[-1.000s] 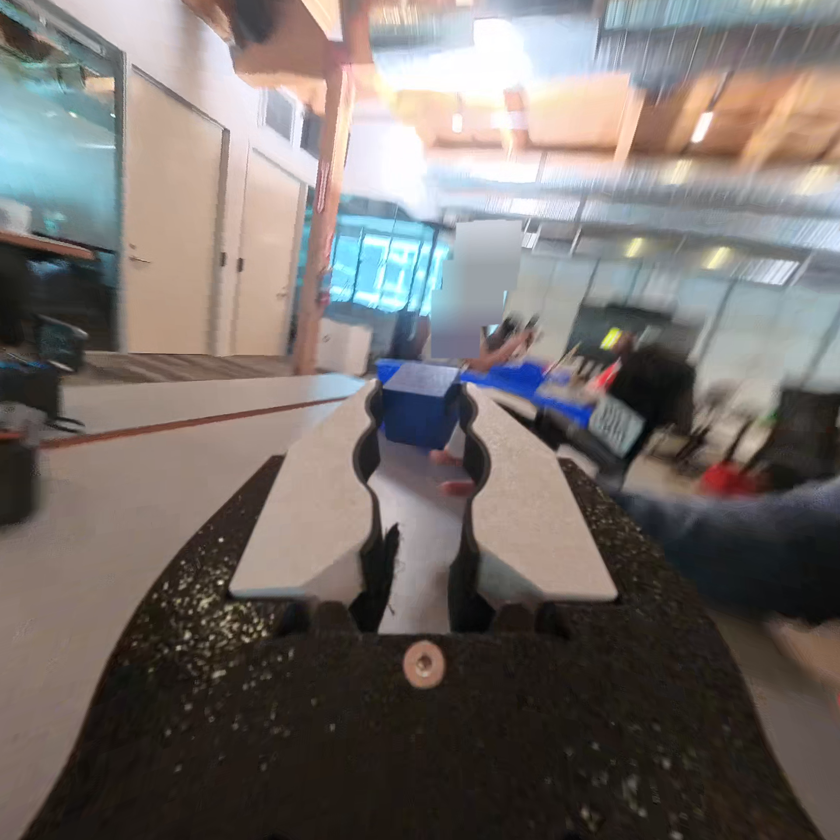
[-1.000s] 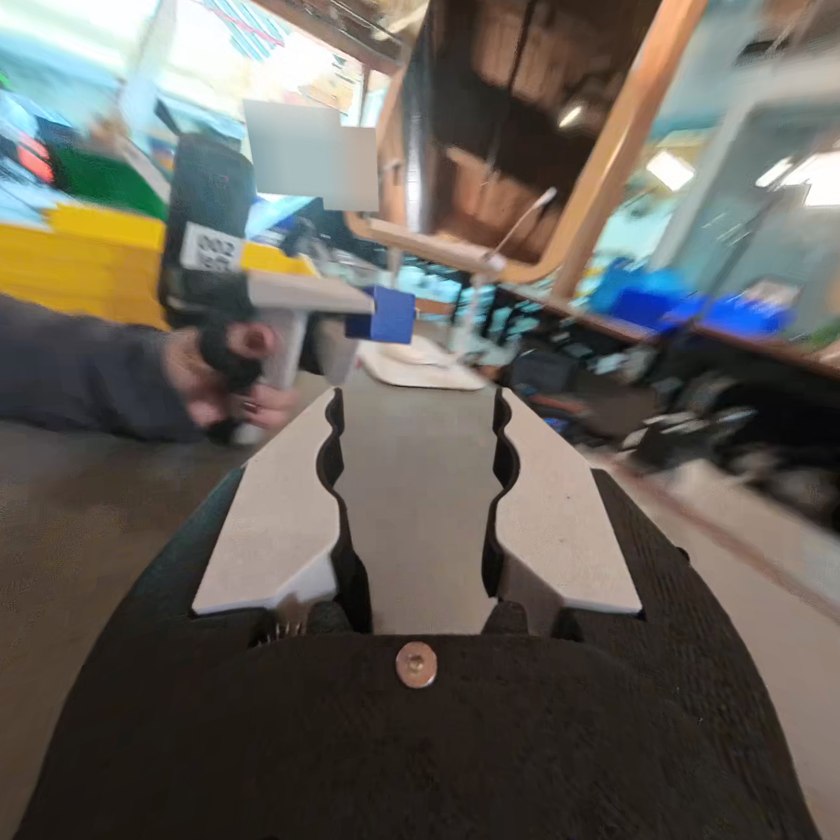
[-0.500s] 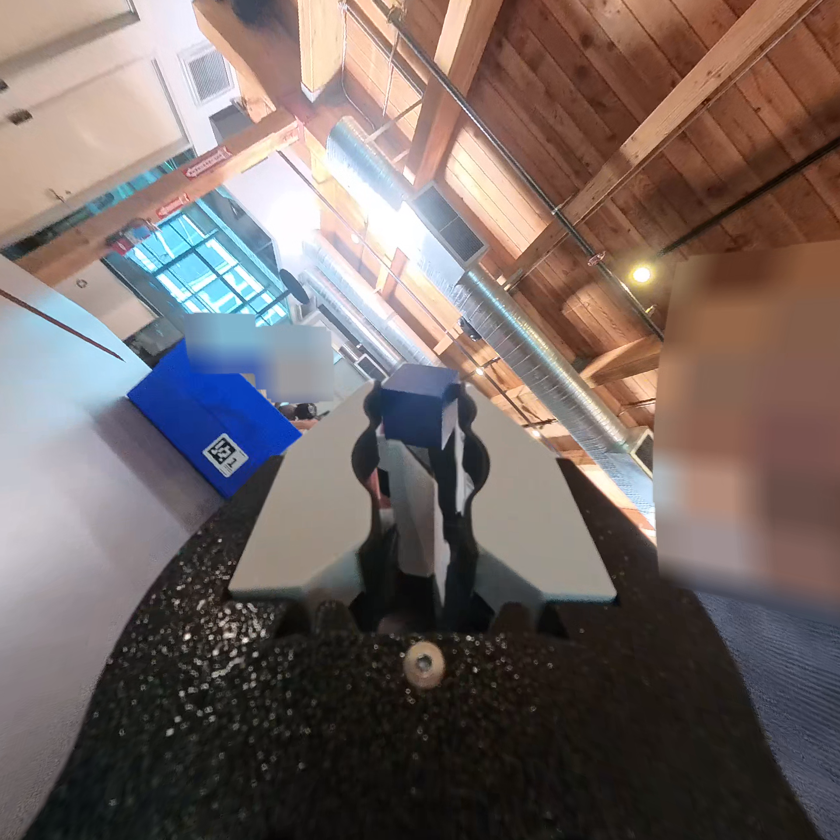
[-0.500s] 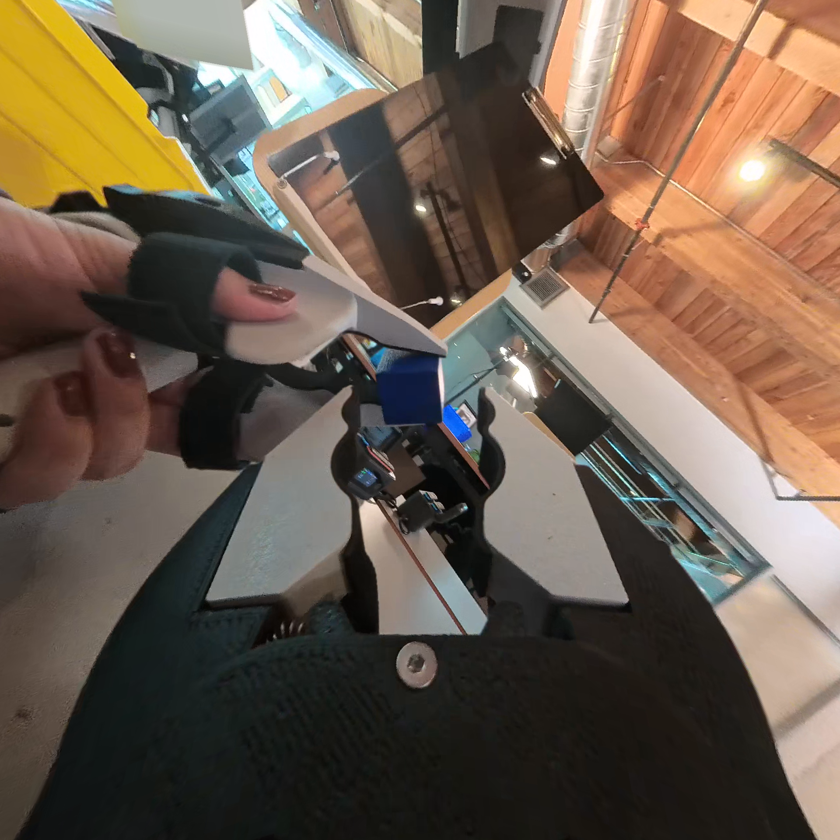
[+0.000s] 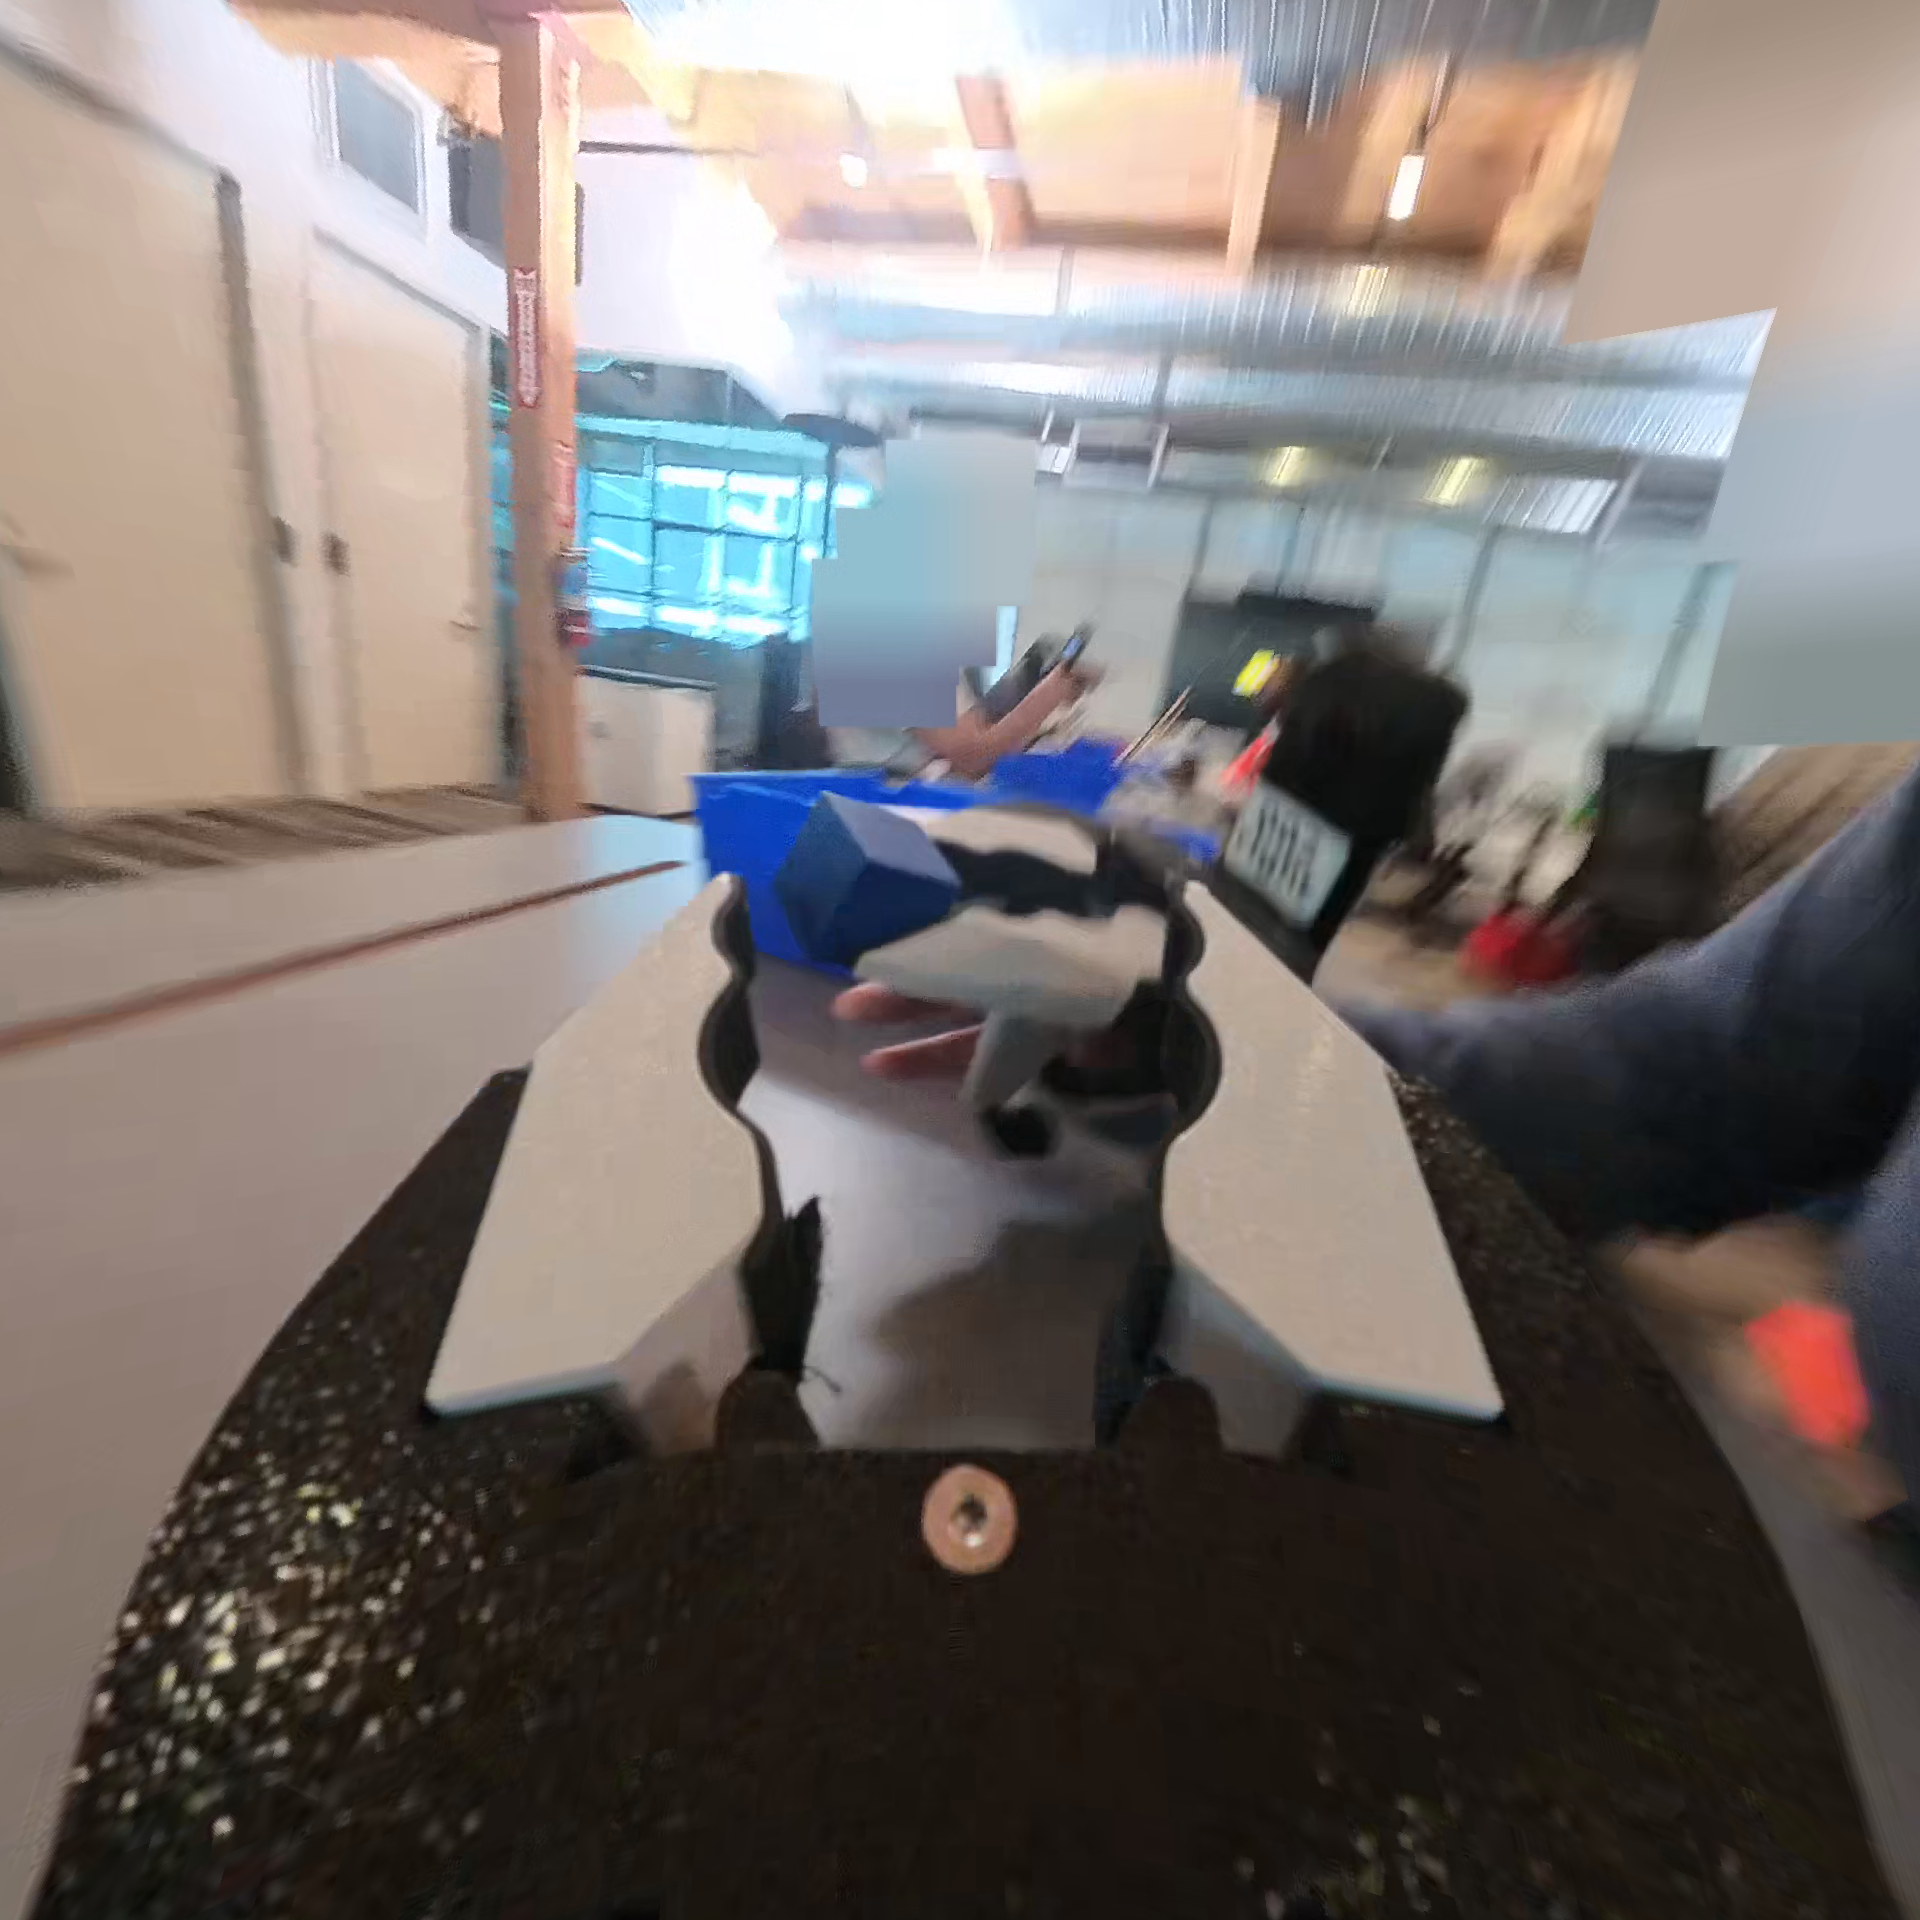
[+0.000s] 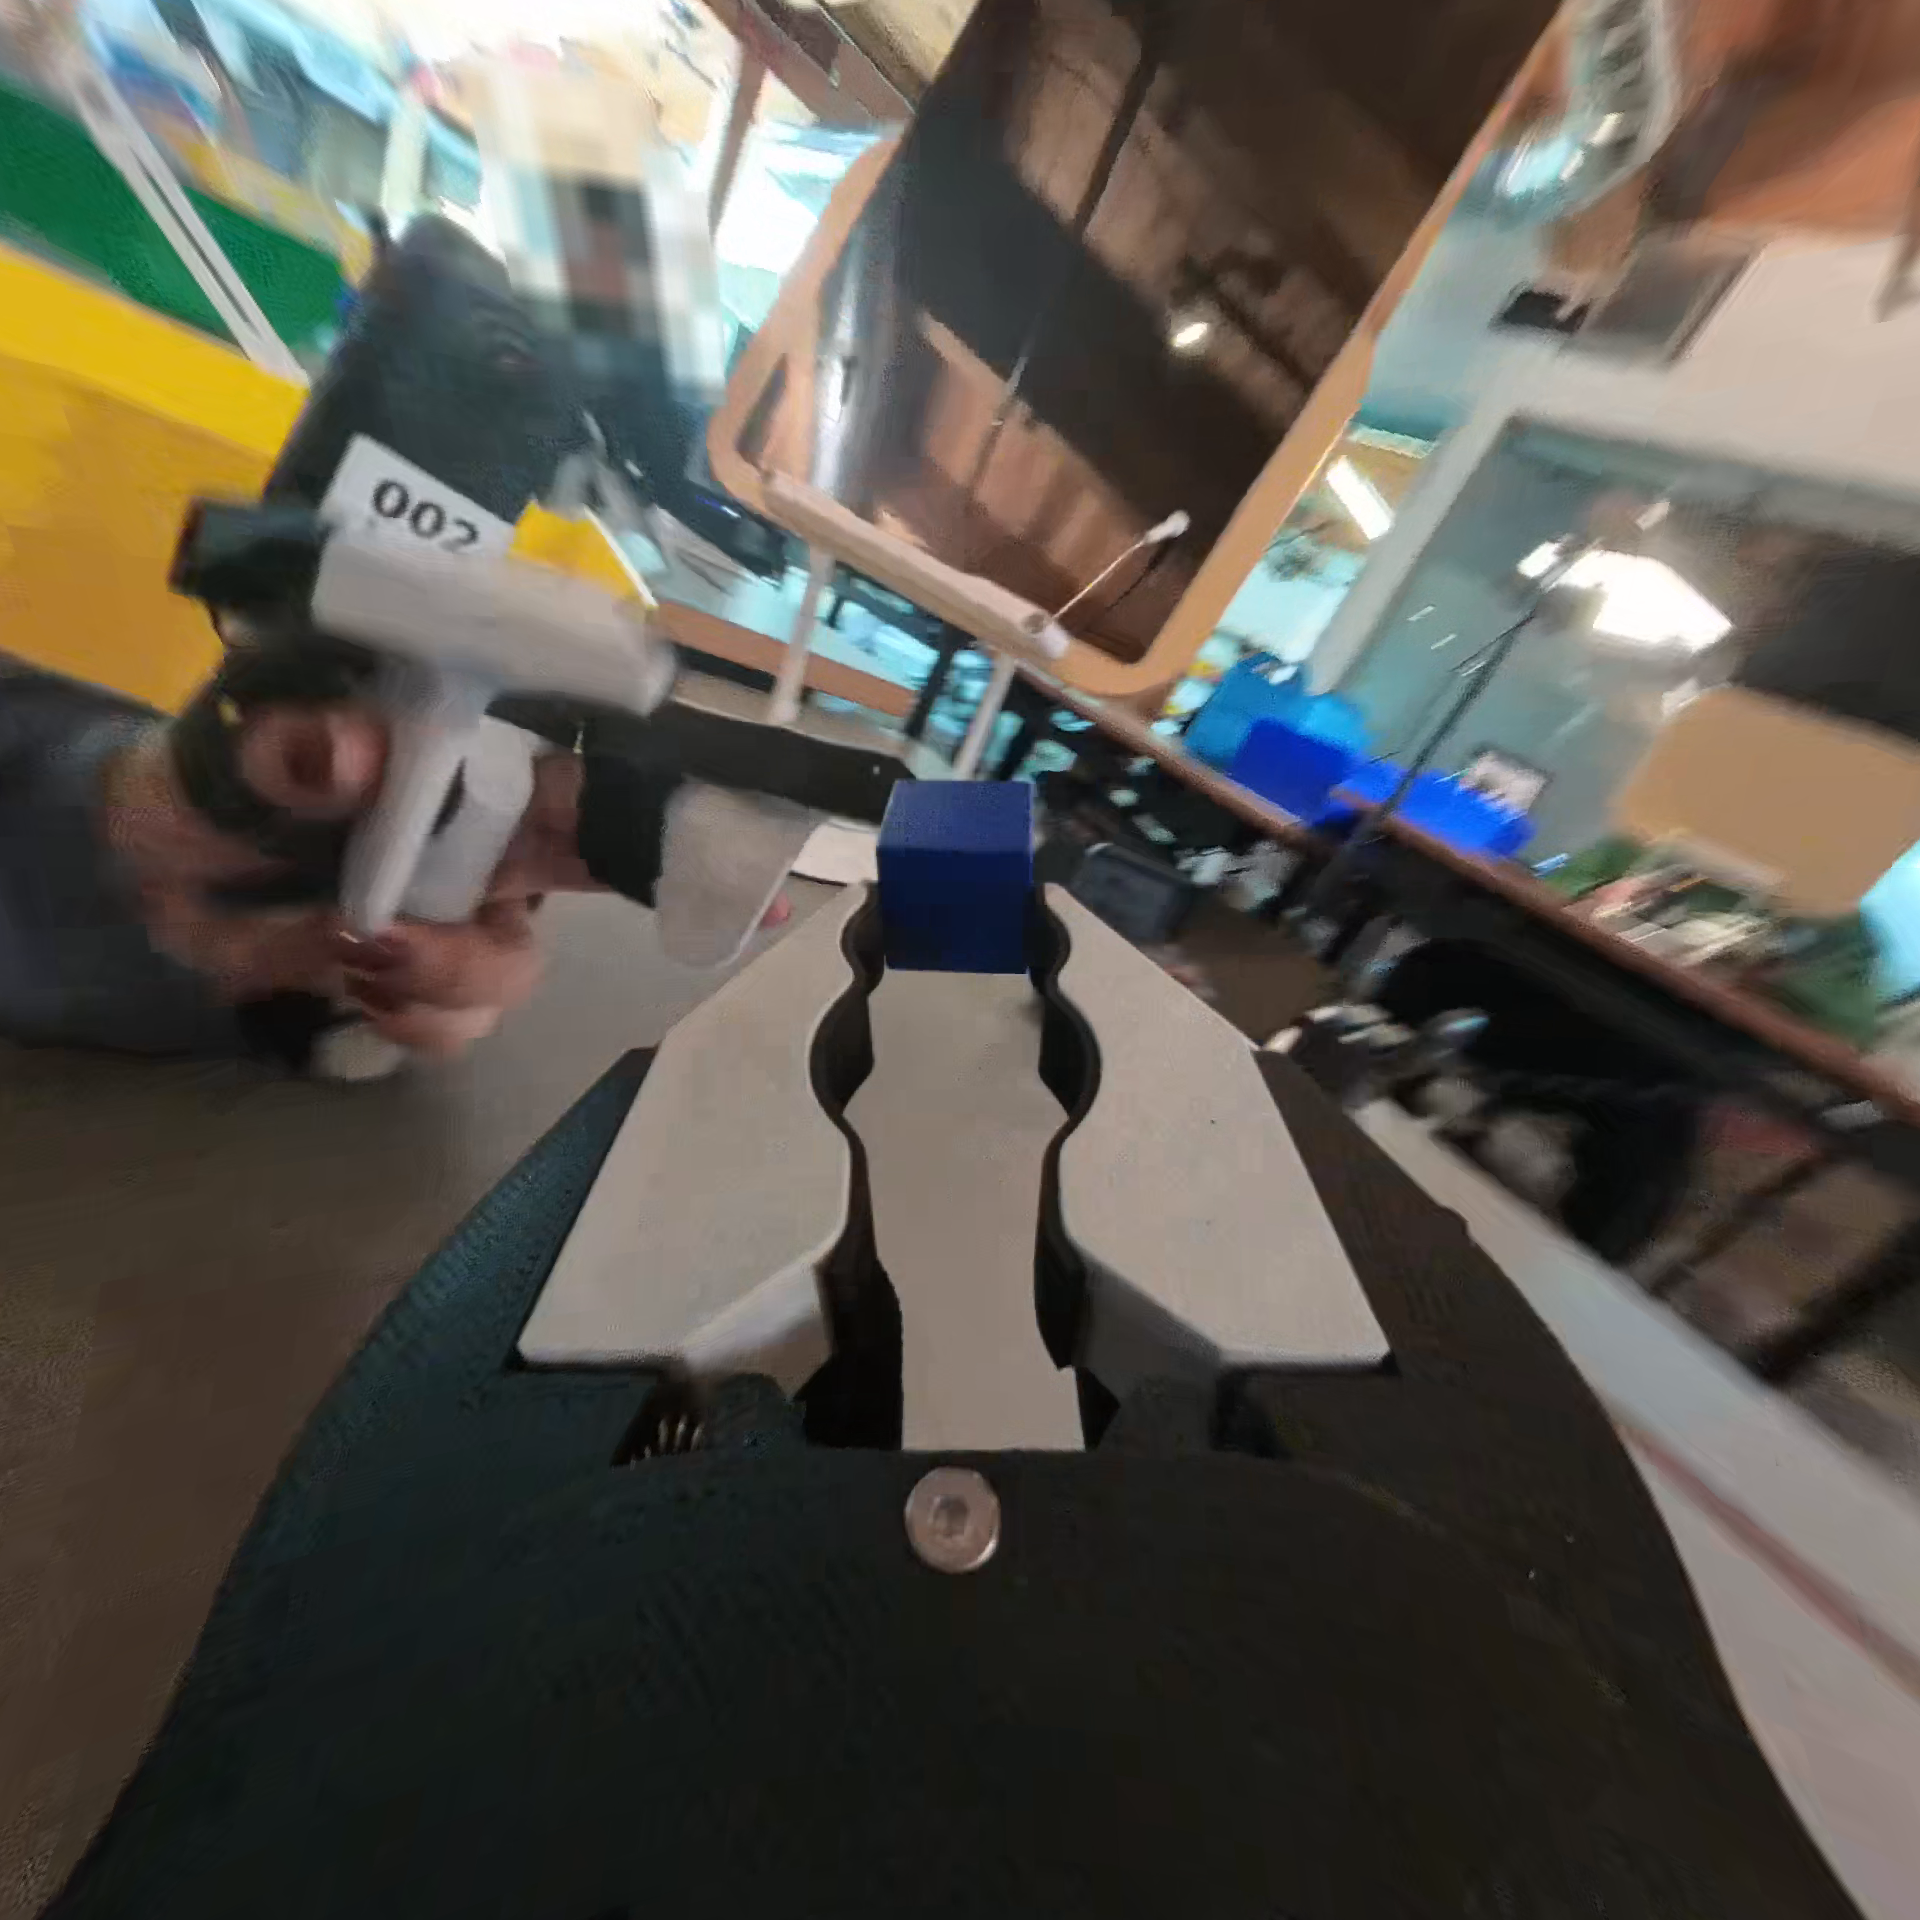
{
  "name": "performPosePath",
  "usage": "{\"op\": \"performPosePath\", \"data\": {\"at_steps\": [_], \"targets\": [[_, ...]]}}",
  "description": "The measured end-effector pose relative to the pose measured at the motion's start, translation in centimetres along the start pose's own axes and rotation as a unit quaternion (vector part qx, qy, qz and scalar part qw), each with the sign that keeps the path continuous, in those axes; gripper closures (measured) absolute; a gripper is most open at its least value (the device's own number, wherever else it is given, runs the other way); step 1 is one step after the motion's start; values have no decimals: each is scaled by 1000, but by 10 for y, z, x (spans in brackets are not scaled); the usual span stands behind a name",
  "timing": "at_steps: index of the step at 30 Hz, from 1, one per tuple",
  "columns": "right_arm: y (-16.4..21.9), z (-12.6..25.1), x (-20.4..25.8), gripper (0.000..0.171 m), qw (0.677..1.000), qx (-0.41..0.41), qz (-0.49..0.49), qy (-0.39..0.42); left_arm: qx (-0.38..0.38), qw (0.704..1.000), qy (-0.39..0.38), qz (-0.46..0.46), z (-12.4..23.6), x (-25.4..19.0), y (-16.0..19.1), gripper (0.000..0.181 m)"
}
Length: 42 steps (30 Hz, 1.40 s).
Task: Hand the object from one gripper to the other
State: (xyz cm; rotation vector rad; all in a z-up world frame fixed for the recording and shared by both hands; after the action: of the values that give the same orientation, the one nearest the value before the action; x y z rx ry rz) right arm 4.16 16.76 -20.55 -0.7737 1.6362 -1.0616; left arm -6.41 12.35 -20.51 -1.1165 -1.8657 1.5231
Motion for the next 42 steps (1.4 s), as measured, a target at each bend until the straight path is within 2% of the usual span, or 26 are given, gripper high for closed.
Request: {"op": "performPosePath", "data": {"at_steps": [1,3,5,7,9,11,14,15,18,20,21,23,24,26,29,32,35,37,38,40,42], "targets": [[1,1,-4,145,998,-1,-52,-21,29,996,-15,-79,1,-3,2,104],[5,2,-9,145,985,0,-159,-74,77,967,-55,-235,2,-6,7,104],[11,2,-10,146,956,7,-262,-132,110,918,-99,-369,1,-9,13,107],[14,3,-9,146,921,6,-344,-185,128,868,-124,-464,-2,-14,18,110],[15,5,-6,146,882,8,-405,-239,140,839,-115,-513,-5,-22,25,111],[15,7,0,146,850,19,-440,-290,150,825,-98,-537,-8,-28,31,112],[20,10,10,145,823,58,-451,-340,150,816,-84,-553,-9,-34,34,116],[21,10,13,146,823,69,-445,-345,146,815,-75,-556,-9,-37,35,121],[23,9,16,145,827,81,-437,-343,158,805,-81,-566,-9,-37,36,156],[24,4,9,141,843,66,-443,-299,198,804,-122,-548,-10,-26,36,155],[25,1,3,131,855,54,-446,-261,212,802,-151,-538,-10,-20,34,155],[28,-4,-8,116,886,48,-429,-170,236,800,-191,-518,-10,-10,32,156],[28,-6,-9,115,904,52,-403,-136,248,801,-203,-506,-11,-6,33,155],[25,-9,-1,116,934,79,-332,-105,263,801,-211,-495,-11,-4,35,156],[21,-14,14,116,956,122,-250,-98,280,796,-220,-490,-11,-2,37,155],[21,-16,21,120,962,145,-218,-82,295,792,-223,-486,-12,0,39,155],[21,-16,25,125,962,175,-196,-73,304,767,-211,-525,-15,-6,43,155],[22,-16,27,138,963,192,-176,-73,306,748,-205,-552,-17,-10,45,156],[21,-15,27,139,963,195,-167,-78,302,749,-201,-554,-17,-11,46,156],[19,-13,25,139,957,193,-191,-105,268,793,-174,-519,-17,-14,43,154],[17,-10,21,140,940,166,-258,-149,232,836,-149,-474,-15,-17,36,133]]}}
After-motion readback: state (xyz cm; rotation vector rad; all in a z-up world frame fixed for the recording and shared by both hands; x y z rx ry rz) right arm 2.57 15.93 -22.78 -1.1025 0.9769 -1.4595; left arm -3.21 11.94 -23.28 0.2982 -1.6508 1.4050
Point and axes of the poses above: each gripper's, where its closed fingertips meet, z back along the fingers, y out of its underside, x = y × z across the jaws, the point moved 7 cm from there along z, back along the fingers
